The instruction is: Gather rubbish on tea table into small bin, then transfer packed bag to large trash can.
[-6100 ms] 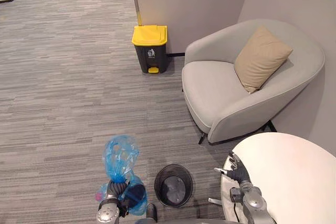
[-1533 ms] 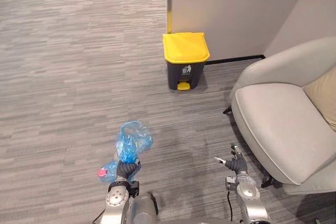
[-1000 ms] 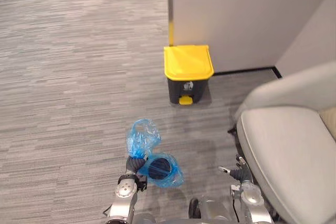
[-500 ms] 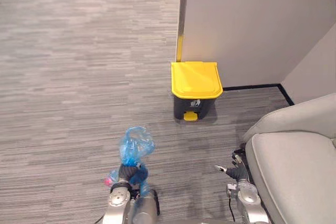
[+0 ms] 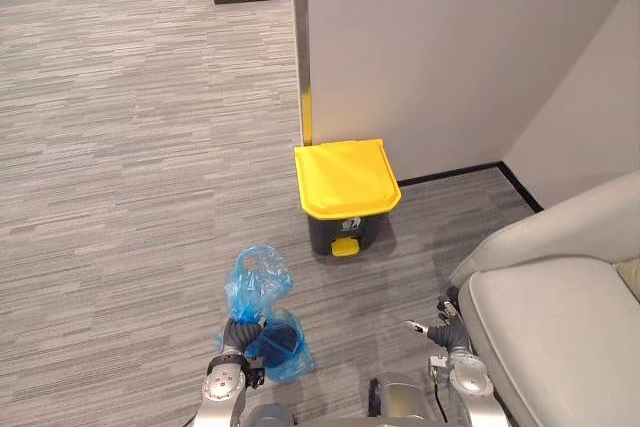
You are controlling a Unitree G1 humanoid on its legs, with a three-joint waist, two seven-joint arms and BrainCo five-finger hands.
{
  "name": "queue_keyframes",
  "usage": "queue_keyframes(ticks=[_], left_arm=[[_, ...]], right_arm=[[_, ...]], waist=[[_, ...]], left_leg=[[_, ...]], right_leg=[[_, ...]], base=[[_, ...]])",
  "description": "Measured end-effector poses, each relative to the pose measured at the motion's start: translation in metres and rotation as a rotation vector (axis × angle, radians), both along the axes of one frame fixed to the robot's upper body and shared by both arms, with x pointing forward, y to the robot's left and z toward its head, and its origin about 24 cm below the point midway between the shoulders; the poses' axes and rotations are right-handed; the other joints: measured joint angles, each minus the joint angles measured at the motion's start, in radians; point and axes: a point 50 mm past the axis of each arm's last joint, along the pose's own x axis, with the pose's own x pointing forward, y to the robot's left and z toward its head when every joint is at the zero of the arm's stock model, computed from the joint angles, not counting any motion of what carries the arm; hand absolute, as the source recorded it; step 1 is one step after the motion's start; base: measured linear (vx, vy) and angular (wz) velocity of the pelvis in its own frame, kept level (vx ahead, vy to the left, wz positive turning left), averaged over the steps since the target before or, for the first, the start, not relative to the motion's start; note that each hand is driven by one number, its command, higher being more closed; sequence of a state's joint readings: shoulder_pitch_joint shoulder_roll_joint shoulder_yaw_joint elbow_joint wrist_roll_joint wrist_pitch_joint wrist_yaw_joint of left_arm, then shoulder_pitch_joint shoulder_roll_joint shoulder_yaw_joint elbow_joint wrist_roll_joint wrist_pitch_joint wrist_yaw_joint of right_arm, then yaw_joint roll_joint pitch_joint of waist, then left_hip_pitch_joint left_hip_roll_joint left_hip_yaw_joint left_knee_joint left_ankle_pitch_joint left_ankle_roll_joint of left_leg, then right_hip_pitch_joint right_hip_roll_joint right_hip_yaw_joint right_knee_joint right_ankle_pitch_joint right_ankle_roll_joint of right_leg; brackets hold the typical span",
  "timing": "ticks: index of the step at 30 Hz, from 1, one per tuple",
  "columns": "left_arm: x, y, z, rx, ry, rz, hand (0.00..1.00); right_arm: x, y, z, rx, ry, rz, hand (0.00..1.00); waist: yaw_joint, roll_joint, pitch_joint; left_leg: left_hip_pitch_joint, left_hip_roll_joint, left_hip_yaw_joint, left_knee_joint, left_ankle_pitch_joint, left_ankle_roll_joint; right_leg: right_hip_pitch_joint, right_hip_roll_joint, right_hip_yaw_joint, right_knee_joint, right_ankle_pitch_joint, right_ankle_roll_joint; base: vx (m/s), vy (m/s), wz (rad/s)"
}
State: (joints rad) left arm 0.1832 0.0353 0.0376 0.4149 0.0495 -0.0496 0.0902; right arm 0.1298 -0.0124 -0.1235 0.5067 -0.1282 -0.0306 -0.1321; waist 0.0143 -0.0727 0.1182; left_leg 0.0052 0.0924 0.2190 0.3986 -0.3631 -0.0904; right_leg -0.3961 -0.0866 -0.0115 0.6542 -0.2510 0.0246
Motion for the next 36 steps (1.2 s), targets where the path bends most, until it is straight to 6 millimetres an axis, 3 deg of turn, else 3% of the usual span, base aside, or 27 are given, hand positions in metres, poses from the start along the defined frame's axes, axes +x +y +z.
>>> queue_keyframes(ticks=[1,3,7,10,11,12,14,16,18,19,20,22,27,29,31,32,33,36], left_arm=[[0.004,-0.005,-0.003,-0.018,0.015,-0.004,1.0],[0.012,-0.01,-0.001,-0.033,-0.003,-0.004,1.0],[0.023,-0.019,0.005,-0.055,-0.038,-0.017,1.0],[0.019,-0.017,0.003,-0.052,-0.032,-0.013,1.0],[0.016,-0.017,0.002,-0.053,-0.023,-0.008,1.0],[0.01,-0.015,-0.002,-0.052,-0.006,0.0,1.0],[0.003,-0.014,-0.006,-0.052,0.018,0.006,1.0],[0.0,-0.013,-0.007,-0.053,0.025,0.003,1.0],[0.0,-0.012,-0.007,-0.053,0.026,-0.008,1.0],[-0.001,-0.012,-0.007,-0.054,0.027,-0.008,1.0],[-0.002,-0.012,-0.008,-0.057,0.032,-0.005,1.0],[-0.004,-0.003,-0.009,-0.031,0.045,0.001,1.0],[-0.007,0.005,-0.009,-0.017,0.049,0.028,1.0],[-0.008,0.004,-0.01,-0.02,0.052,0.029,1.0],[-0.013,0.004,-0.012,-0.02,0.066,0.027,1.0],[-0.013,0.003,-0.012,-0.02,0.067,0.021,1.0],[-0.013,0.003,-0.013,-0.019,0.068,0.023,1.0],[-0.008,0.003,-0.011,-0.011,0.06,0.024,1.0]], right_arm=[[0.0,-0.003,-0.005,-0.003,0.027,-0.005,0.0],[0.008,-0.008,-0.001,-0.012,0.011,-0.016,0.0],[0.0,-0.015,-0.004,-0.025,0.032,-0.028,0.0],[-0.004,-0.015,-0.005,-0.027,0.035,-0.026,0.0],[-0.002,-0.014,-0.004,-0.027,0.03,-0.019,0.0],[0.002,-0.009,-0.003,-0.011,0.019,-0.011,0.0],[-0.001,-0.004,-0.006,0.01,0.028,-0.019,0.0],[-0.004,-0.005,-0.007,0.013,0.035,-0.027,0.0],[-0.004,-0.007,-0.006,0.007,0.032,-0.031,0.0],[-0.004,-0.009,-0.006,0.002,0.031,-0.034,0.0],[-0.004,-0.016,-0.005,-0.015,0.031,-0.045,0.0],[-0.006,-0.01,-0.008,0.012,0.041,-0.065,0.0],[0.002,-0.005,-0.005,0.02,0.019,-0.06,0.0],[0.001,-0.007,-0.005,0.014,0.024,-0.059,0.0],[0.002,-0.005,-0.005,0.015,0.023,-0.058,0.0],[-0.004,-0.006,-0.008,0.013,0.041,-0.06,0.0],[-0.006,-0.005,-0.009,0.011,0.048,-0.057,0.0],[-0.006,-0.006,-0.009,0.009,0.05,-0.056,0.0]], waist=[[0.006,0.034,0.005],[0.001,0.062,0.005],[-0.006,0.073,0.008],[-0.001,0.073,0.006],[0.005,0.081,0.008],[0.01,0.085,0.013],[0.017,0.081,0.014],[0.03,0.081,0.013],[0.028,0.076,0.014],[0.029,0.078,0.012],[0.028,0.098,0.008],[0.027,0.044,-0.003],[0.041,0.04,-0.005],[0.058,0.048,-0.003],[0.05,0.049,-0.003],[0.036,0.044,-0.001],[0.024,0.042,-0.002],[0.013,0.039,-0.004]], left_leg=[[0.007,0.023,-0.048,-0.02,0.015,-0.008],[0.024,0.029,-0.091,-0.1,0.069,-0.012],[0.08,0.057,-0.15,-0.119,0.139,-0.019],[-0.007,0.087,-0.18,0.155,0.172,-0.042],[-0.081,0.108,-0.18,0.298,0.209,-0.049],[-0.154,0.14,-0.167,0.433,0.212,-0.033],[-0.189,0.15,-0.115,0.473,0.158,0.004],[-0.213,0.142,-0.063,0.402,0.112,0.044],[-0.242,0.09,-0.037,0.175,0.114,0.046],[-0.243,0.077,-0.036,0.113,0.132,0.04],[-0.233,0.063,-0.043,0.006,0.241,0.042],[-0.201,0.01,-0.013,-0.018,0.231,0.056],[-0.168,-0.01,0.041,-0.018,0.194,0.08],[-0.131,-0.005,0.065,-0.045,0.158,0.075],[-0.088,-0.01,0.095,-0.083,0.152,0.076],[-0.059,-0.014,0.1,-0.1,0.144,0.085],[-0.049,-0.015,0.095,-0.105,0.141,0.085],[-0.032,-0.005,0.07,-0.107,0.126,0.069]], right_leg=[[0.026,0.026,-0.022,-0.02,0.013,-0.022],[0.026,0.04,-0.039,-0.035,0.014,-0.034],[0.136,0.042,-0.115,-0.072,-0.005,-0.065],[0.266,0.056,-0.152,-0.185,-0.031,-0.068],[0.303,0.07,-0.15,-0.236,-0.042,-0.068],[0.336,0.083,-0.147,-0.271,-0.038,-0.078],[0.384,0.082,-0.135,-0.31,-0.037,-0.08],[0.416,0.071,-0.117,-0.338,-0.035,-0.075],[0.428,0.038,-0.094,-0.339,-0.046,-0.043],[0.428,0.031,-0.089,-0.333,-0.053,-0.027],[0.427,0.034,-0.073,-0.319,-0.068,0.0],[0.43,-0.006,-0.005,-0.345,-0.072,0.028],[0.443,-0.034,0.069,-0.369,-0.057,0.053],[0.422,-0.034,0.101,-0.31,-0.061,0.059],[0.336,-0.035,0.108,-0.117,-0.055,0.071],[0.249,-0.039,0.098,0.058,-0.02,0.118],[0.23,-0.042,0.095,0.103,-0.026,0.119],[0.151,-0.026,0.079,0.103,-0.1,0.065]], base=[[0.39,-0.233,0.23],[0.28,-0.183,0.08],[0.25,-0.16,0.53],[0.17,-0.099,0.43],[0.14,-0.03,-0.01],[0.13,-0.005,-0.07],[0.15,0.062,-0.19],[0.18,0.117,-0.28],[0.25,0.257,-0.21],[0.23,0.254,-0.24],[0.19,0.226,-0.26],[0.27,0.26,-0.16],[0.13,0.105,-0.27],[0.04,0.037,-0.66],[0.02,0.019,-0.43],[0.09,0.019,-0.1],[0.09,0.014,-0.01],[0.16,-0.114,0.18]])
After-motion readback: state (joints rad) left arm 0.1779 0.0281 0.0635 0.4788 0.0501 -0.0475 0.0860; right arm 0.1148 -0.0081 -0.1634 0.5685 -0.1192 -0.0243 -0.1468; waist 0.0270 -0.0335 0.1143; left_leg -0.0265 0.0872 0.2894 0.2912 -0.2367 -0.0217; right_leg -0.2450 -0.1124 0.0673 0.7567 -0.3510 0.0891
